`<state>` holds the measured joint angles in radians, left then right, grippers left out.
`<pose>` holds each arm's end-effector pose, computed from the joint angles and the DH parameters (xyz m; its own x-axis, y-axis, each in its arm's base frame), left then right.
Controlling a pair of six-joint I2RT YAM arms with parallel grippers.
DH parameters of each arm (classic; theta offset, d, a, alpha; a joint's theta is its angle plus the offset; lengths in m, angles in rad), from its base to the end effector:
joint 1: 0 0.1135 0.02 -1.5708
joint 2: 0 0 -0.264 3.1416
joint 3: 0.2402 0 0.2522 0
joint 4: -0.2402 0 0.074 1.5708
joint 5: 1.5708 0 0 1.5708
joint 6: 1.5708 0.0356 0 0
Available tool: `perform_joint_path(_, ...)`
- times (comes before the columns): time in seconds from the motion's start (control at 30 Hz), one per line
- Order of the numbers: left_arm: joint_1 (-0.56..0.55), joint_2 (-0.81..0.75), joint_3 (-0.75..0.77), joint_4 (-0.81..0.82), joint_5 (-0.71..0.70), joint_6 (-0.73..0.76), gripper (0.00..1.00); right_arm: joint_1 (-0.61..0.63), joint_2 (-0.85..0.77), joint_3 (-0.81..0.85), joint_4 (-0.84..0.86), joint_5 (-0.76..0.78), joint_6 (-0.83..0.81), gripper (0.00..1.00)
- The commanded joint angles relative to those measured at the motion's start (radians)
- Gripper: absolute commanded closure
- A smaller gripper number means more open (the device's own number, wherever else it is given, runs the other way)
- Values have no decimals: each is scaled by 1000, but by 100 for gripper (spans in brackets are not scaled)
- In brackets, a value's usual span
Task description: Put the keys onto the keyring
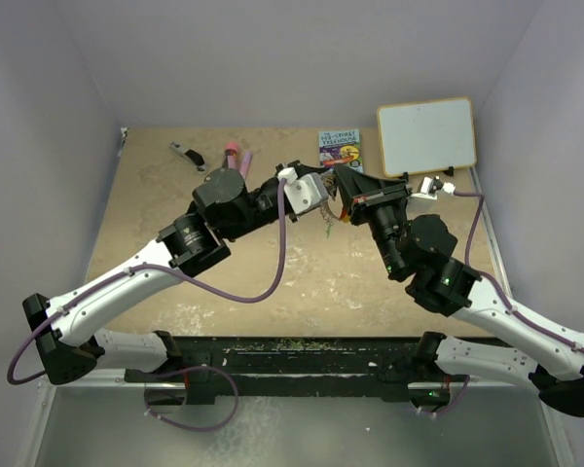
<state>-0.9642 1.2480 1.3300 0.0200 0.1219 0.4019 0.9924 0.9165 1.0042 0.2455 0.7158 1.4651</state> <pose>0.1585 -0.2360 0.4549 0.3994 0.1055 -0.9107 0.7913 0.4620 0.4005 0.1253 0.1492 0.4372 -0.2723 0.9555 0.1137 -0.2087 -0.1740 0.9624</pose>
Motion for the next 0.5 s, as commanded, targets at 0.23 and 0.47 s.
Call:
perform_joint_path(0.23,5,-3,68,40,-12,-5,65,1,1,29,96,-8,-19,100)
perform_joint_path(0.47,12,-2,61,44,-8,7,74,2,1,24,121,-23,-35,100)
